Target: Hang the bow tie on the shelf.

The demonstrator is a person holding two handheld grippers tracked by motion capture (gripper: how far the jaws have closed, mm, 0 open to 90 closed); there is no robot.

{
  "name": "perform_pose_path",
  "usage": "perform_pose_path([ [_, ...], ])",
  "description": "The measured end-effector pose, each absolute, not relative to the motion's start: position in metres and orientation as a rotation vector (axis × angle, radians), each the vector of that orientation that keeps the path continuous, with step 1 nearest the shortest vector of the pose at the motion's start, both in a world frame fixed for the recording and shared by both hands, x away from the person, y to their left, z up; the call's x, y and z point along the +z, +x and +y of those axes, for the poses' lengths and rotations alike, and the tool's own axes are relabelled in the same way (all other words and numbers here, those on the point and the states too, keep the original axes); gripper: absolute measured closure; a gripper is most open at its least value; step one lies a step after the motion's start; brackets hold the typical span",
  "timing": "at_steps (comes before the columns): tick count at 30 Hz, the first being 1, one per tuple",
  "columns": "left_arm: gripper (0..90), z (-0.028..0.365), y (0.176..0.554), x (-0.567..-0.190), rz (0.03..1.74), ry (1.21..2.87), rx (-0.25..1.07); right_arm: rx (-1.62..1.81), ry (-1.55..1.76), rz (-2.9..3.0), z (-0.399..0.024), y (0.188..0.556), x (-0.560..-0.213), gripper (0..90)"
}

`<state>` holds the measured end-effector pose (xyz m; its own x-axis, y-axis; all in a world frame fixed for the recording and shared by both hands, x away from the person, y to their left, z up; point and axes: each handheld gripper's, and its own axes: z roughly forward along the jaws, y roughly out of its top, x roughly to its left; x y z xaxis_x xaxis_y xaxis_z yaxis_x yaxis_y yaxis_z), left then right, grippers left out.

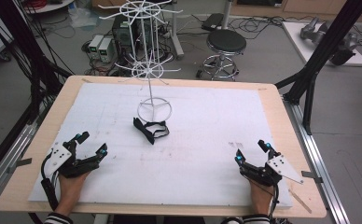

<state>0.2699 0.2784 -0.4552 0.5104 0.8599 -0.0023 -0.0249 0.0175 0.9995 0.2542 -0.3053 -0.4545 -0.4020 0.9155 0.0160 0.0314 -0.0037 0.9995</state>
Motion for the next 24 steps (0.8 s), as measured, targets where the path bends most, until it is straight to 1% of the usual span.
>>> perform_pose_path([
  [24,17.0,0.278,0.2699,-0.455,0.804,1.393,0.825,1.498,1.014,1.527,-0.305,0.2538,-0.4545,9.3],
])
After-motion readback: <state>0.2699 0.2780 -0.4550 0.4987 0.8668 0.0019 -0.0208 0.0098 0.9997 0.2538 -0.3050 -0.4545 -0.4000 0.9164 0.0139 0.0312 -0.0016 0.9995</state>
